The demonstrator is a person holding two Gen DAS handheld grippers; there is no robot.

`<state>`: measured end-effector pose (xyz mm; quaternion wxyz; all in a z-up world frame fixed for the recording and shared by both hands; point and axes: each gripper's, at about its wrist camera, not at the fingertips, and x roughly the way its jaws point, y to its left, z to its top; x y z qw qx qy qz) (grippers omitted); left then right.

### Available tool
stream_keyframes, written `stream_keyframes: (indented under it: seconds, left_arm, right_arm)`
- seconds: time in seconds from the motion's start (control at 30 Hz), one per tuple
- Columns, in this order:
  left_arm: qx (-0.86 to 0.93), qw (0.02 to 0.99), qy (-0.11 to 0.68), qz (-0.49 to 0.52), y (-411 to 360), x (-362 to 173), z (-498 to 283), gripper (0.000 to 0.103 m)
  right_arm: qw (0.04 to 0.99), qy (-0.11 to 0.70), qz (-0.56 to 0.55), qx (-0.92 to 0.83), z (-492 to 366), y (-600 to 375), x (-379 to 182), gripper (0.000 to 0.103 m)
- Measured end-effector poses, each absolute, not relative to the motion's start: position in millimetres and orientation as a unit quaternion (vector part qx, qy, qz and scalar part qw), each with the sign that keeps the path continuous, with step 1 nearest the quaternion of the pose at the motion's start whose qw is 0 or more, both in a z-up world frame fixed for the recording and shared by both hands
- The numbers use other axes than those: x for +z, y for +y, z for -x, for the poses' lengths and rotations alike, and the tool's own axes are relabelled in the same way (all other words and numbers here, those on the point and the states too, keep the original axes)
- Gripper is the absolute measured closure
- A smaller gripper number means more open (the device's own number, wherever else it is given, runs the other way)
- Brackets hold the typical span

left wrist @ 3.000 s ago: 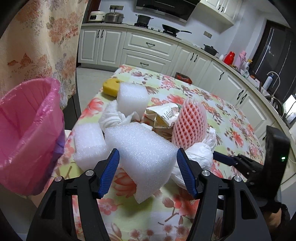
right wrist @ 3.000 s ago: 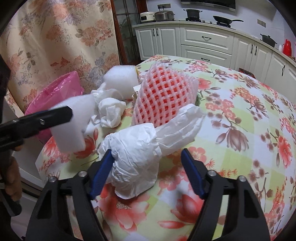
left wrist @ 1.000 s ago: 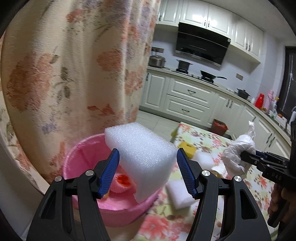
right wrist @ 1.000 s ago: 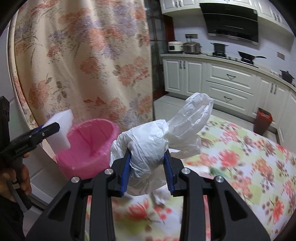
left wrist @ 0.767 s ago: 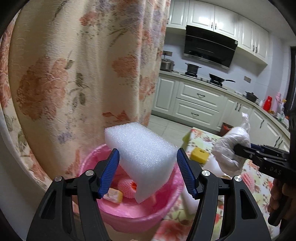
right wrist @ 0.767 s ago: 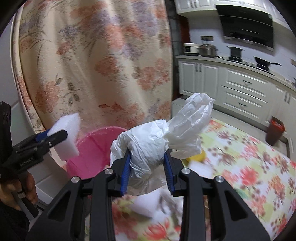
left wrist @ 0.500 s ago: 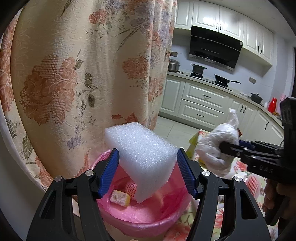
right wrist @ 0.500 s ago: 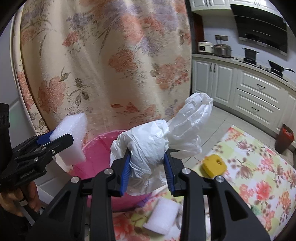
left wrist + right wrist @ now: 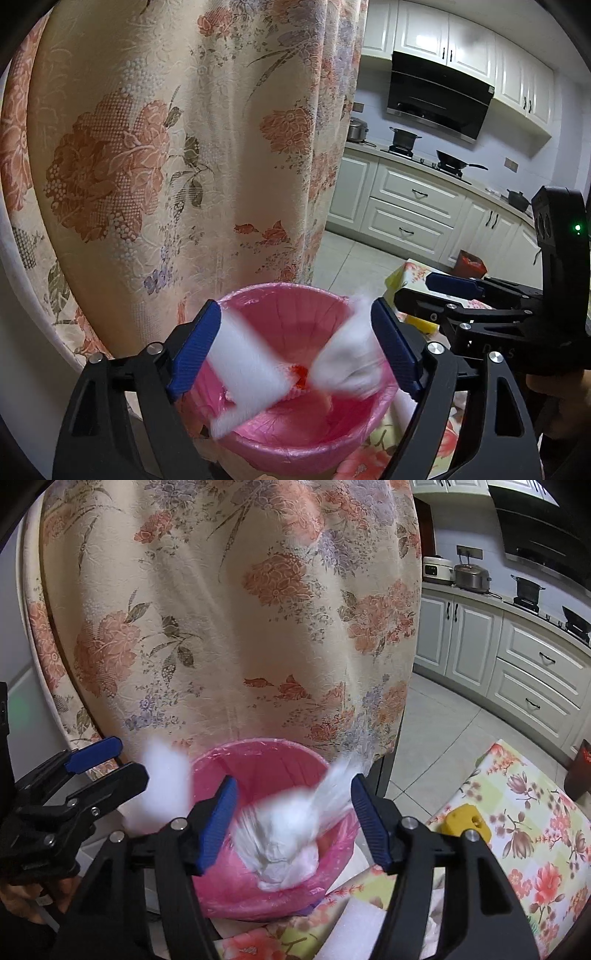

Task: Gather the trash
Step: 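Carry the foam block and plastic bag to the wastebasket and release both, then move both open tools back over the remaining trash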

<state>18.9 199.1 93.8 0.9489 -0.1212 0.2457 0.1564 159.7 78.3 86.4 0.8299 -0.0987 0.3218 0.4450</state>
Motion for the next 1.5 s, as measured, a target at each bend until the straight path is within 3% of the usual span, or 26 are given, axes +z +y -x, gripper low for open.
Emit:
stream_keyframes:
  seconds: [0.57, 1.5]
  left_arm:
    - [0.14, 0.951, 0.253, 0.107, 178.8, 97.3, -20.8, 0.022]
    - [0.056, 0.95, 0.302, 0.049, 40.9, 76.6, -60.2, 0.022]
  right_arm:
    - [0.876, 0.316, 0.061, 0.359, -167.2, -12.3, 85.0, 0.034]
    - [0.915, 0.346, -0.013, 0.207, -143.5, -216.8, 37.7, 0.028]
